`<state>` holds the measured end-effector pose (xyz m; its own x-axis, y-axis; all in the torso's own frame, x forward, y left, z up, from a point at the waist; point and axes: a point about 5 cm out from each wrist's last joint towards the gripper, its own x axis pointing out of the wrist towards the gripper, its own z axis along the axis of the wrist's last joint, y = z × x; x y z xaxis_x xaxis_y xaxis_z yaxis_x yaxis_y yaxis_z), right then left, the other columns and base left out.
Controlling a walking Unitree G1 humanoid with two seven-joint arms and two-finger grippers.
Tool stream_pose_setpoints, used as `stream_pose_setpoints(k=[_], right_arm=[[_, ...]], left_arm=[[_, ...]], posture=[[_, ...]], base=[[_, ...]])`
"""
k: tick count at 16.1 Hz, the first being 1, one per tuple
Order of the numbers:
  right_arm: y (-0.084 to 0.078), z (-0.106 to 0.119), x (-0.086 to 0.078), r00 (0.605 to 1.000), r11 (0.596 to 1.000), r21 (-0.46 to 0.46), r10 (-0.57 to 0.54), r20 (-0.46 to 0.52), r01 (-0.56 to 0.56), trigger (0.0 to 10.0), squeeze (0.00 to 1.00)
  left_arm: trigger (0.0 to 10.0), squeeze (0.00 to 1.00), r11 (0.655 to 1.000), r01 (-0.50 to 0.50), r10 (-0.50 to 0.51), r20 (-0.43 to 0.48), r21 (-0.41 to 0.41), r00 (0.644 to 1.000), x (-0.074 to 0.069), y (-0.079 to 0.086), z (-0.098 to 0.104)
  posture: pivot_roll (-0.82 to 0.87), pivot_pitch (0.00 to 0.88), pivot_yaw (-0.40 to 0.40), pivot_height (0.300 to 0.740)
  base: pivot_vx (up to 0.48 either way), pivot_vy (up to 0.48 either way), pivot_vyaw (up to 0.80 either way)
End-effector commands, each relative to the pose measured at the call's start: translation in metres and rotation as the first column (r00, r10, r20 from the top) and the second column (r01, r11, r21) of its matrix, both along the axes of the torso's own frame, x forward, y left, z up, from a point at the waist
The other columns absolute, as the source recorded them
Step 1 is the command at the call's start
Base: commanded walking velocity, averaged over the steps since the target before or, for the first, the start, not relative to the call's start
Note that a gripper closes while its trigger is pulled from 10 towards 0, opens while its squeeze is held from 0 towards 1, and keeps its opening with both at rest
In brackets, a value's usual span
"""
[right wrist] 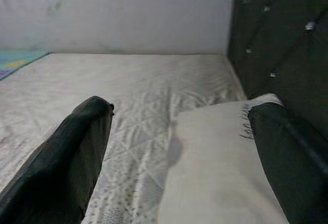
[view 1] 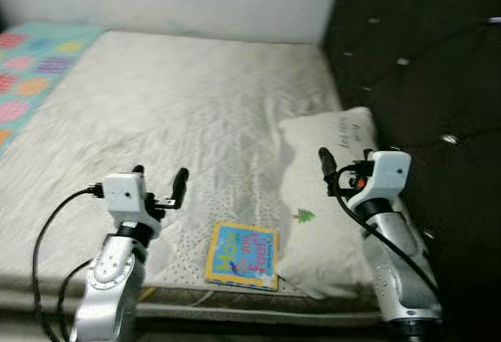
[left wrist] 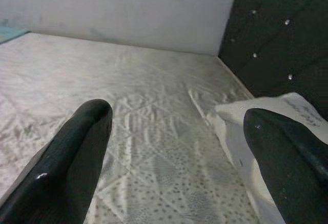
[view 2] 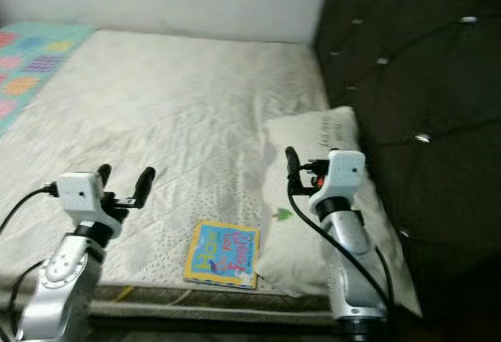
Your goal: Clean up the room
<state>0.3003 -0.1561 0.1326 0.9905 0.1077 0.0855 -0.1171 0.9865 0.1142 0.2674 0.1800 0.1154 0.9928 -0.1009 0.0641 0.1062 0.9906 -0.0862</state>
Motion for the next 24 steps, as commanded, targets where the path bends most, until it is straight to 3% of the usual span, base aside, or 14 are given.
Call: stream_pose_setpoints(k=[1,24], right_arm=[[0.0035,0.0006,-0.0002,1.0,1.0,0.003,0.014,-0.001,-0.014,10.0,0.0],[0.0013,0.0002,0.0037,0.999,0.998,-0.047,0.031,0.01,-0.03,10.0,0.0]], left_arm=[[10.0,0.0,1.0,0.005,-0.005,0.005,0.0,1.0,0.0001,0.0,0.003],[10.0,0.0,1.0,-0.001,0.001,0.001,-0.003,1.0,0.0047,-0.0024,0.0022]], posture=[[-0.04,0.086,-0.008,0.74],[-0.05,0.074,-0.016,0.74]], base=[[0.0,0.424,0.0],[0.0,0.437,0.0]])
